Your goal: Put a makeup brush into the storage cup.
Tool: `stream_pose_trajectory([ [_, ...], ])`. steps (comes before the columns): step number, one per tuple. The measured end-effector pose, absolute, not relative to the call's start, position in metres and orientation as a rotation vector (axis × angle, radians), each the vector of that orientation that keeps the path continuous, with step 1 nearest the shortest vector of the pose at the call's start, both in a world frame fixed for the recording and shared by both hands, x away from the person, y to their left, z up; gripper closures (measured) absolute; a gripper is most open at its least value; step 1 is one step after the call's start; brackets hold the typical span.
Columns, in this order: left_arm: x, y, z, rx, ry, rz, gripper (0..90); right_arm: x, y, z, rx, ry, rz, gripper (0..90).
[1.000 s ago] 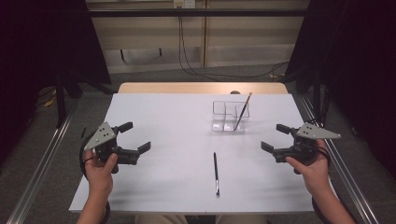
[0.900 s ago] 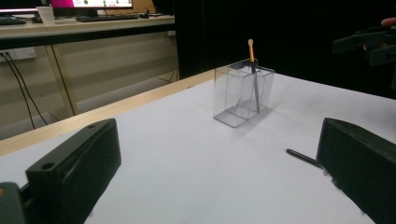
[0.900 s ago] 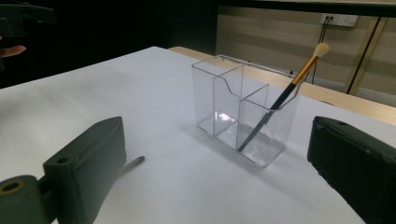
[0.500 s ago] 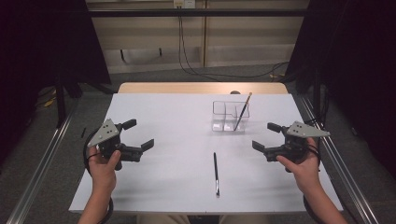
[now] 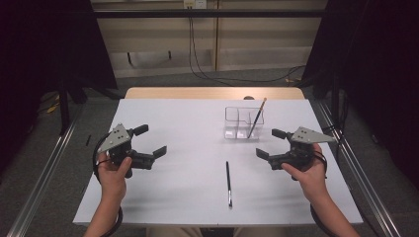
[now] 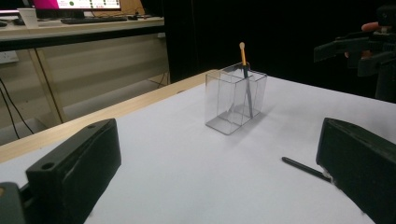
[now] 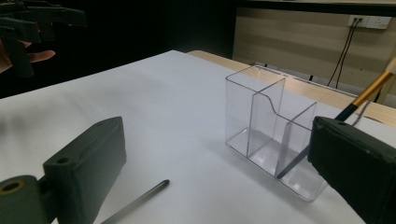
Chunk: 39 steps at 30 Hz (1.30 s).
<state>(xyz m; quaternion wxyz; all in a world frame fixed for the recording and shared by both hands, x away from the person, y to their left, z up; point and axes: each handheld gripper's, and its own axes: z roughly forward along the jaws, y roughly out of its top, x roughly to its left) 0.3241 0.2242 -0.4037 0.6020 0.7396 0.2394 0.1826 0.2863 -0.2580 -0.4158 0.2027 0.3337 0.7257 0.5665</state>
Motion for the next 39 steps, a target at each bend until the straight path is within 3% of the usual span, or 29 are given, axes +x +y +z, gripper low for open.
stream_pose_trajectory([
  [39, 0.323, 0.227, -0.401, 1.711, 0.554, 0.428, 0.0, 0.302, -0.19, -0.43, 0.847, 2.219, 1.56, 4.1],
])
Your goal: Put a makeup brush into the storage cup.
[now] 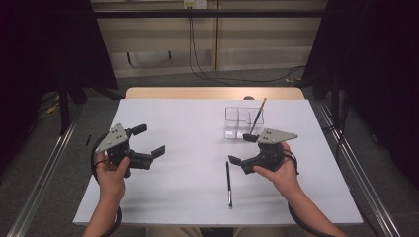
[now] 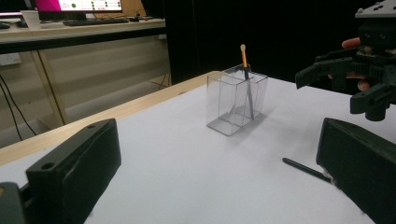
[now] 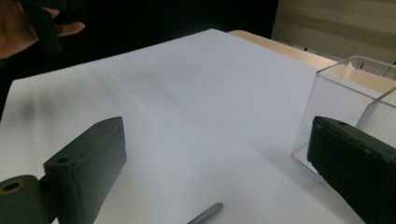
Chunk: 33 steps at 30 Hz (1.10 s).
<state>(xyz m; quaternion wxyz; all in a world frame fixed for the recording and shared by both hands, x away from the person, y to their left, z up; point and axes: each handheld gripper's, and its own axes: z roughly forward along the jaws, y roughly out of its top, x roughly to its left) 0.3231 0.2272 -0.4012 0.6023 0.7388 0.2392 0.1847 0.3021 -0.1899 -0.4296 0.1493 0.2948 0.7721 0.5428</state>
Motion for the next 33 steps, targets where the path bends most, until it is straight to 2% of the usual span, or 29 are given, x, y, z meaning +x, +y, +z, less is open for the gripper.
stream_pose_trajectory([
  [33, 0.324, 0.226, -0.404, 1.719, 0.56, 0.42, 0.0, 0.303, -0.166, -0.449, 0.863, 2.616, 1.199, 3.0],
])
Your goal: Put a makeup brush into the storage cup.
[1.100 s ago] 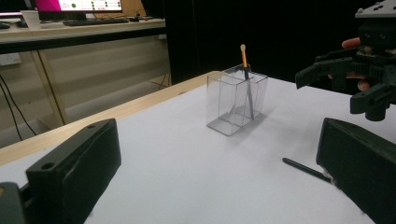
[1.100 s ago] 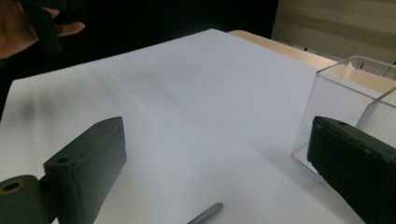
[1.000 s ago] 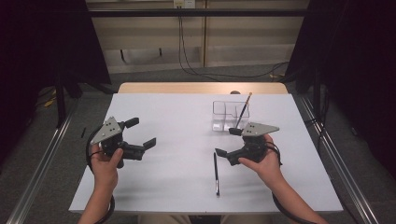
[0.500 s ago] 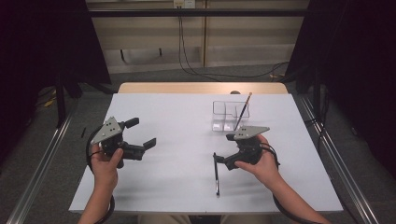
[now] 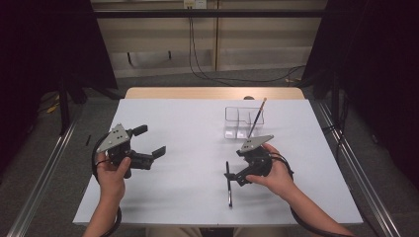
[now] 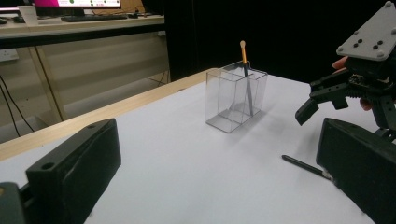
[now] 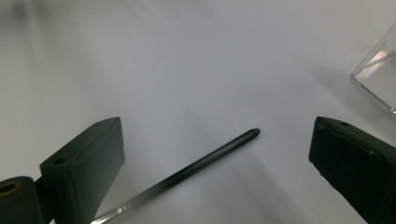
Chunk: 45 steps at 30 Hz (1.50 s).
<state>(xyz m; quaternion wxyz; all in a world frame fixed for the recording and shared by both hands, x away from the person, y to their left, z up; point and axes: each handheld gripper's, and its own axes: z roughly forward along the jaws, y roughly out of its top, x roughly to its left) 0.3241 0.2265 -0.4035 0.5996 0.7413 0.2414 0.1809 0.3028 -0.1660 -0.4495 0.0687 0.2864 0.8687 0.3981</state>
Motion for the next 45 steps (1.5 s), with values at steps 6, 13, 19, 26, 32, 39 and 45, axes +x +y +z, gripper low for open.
stream_pose_trajectory([
  [6, 0.324, 0.227, -0.404, 1.719, 0.561, 0.42, 0.0, 0.301, -0.16, -0.452, 0.839, 2.685, 1.122, 3.3],
  [13, 0.324, 0.226, -0.404, 1.718, 0.566, 0.414, 0.0, 0.301, -0.154, -0.458, 0.817, 2.781, 1.004, 3.5],
  [19, 0.324, 0.227, -0.404, 1.718, 0.566, 0.417, 0.0, 0.302, -0.149, -0.461, 0.805, 2.817, 0.93, 4.0],
  [26, 0.324, 0.227, -0.405, 1.718, 0.57, 0.417, 0.0, 0.303, -0.146, -0.465, 0.834, 2.845, 0.883, 5.4],
  [32, 0.324, 0.226, -0.405, 1.723, 0.57, 0.417, 0.0, 0.303, -0.143, -0.468, 0.821, 2.851, 0.844, 10.5],
  [39, 0.324, 0.226, -0.405, 1.722, 0.57, 0.416, 0.0, 0.303, -0.138, -0.469, 0.796, 2.85, 0.799, 14.2],
  [45, 0.324, 0.226, -0.405, 1.724, 0.569, 0.416, 0.0, 0.302, -0.137, -0.468, 0.785, 2.838, 0.766, 19.4],
])
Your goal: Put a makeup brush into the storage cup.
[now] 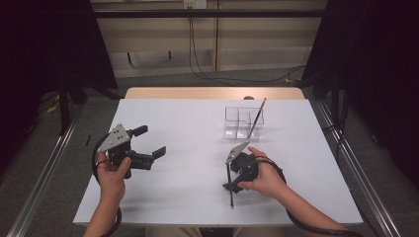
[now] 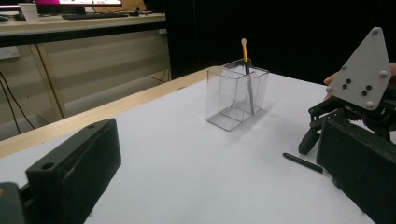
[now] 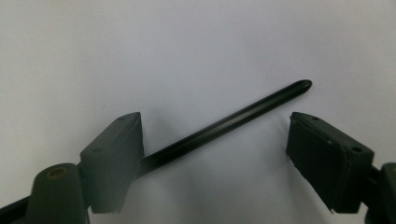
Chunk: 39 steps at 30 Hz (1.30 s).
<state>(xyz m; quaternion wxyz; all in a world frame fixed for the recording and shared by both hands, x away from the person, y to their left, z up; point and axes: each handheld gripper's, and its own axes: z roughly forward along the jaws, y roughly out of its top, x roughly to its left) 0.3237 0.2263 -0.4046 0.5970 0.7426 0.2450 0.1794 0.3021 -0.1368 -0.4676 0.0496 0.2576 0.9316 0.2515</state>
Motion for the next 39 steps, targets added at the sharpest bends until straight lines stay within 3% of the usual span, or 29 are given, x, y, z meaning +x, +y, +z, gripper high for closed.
stream_pose_trajectory([
  [11, 0.324, 0.226, -0.405, 1.726, 0.569, 0.417, 0.0, 0.303, -0.14, -0.463, 0.769, 2.849, 0.756, 38.6],
  [14, 0.324, 0.227, -0.405, 1.728, 0.569, 0.419, 0.0, 0.302, -0.14, -0.461, 0.798, 2.847, 0.741, 49.8],
  [20, 0.324, 0.226, -0.404, 1.719, 0.572, 0.417, 0.0, 0.302, -0.143, -0.459, 0.828, 2.86, 0.71, 58.8],
  [31, 0.324, 0.227, -0.404, 1.721, 0.571, 0.42, 0.0, 0.303, -0.138, -0.458, 0.953, 2.85, 0.682, 51.6],
  [39, 0.324, 0.226, -0.405, 1.727, 0.568, 0.415, 0.0, 0.307, -0.146, -0.458, 0.995, 2.813, 0.707, 76.5],
])
